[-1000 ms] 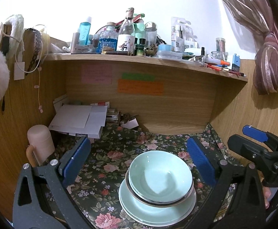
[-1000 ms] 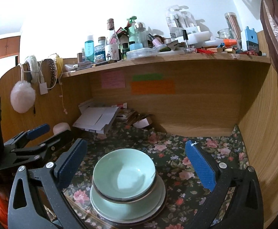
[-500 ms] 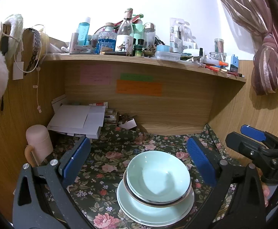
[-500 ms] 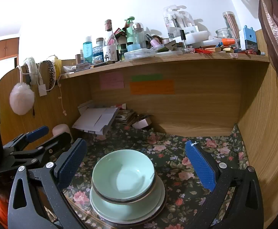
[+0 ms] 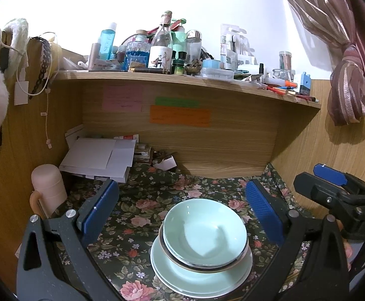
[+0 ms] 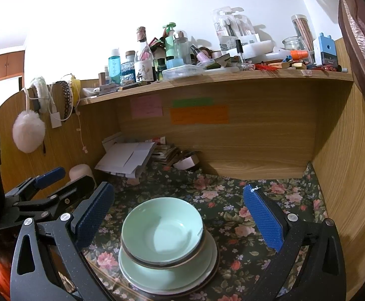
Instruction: Organize plates and bowls
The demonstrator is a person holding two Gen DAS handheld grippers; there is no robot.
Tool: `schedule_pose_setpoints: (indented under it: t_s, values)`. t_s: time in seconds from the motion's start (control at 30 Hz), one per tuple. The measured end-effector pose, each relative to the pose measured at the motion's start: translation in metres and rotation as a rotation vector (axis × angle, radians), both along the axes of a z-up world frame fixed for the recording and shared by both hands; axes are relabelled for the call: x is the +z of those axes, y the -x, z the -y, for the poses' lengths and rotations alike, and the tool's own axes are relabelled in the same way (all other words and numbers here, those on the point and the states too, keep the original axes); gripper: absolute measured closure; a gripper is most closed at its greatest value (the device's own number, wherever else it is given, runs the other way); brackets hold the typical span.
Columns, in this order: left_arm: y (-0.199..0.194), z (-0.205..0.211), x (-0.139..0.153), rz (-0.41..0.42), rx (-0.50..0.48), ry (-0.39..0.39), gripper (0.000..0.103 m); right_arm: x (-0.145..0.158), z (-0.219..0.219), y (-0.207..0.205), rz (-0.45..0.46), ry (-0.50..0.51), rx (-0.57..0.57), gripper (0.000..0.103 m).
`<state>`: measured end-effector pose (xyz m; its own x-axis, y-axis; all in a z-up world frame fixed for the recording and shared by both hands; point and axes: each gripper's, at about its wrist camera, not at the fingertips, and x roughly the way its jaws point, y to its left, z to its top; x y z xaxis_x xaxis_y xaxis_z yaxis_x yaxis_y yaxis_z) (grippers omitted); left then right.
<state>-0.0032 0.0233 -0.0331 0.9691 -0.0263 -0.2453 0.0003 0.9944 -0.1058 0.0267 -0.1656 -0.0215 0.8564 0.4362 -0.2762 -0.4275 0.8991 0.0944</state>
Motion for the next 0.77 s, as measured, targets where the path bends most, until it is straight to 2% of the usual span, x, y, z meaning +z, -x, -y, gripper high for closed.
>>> schedule_pose_setpoints:
  t_s: [0.77]
  values:
    - [-0.003, 0.009, 0.0, -0.009, 0.005, 0.01, 0.001, 0.0, -0.011, 0.005, -0.014, 0.003, -0.029, 0.0]
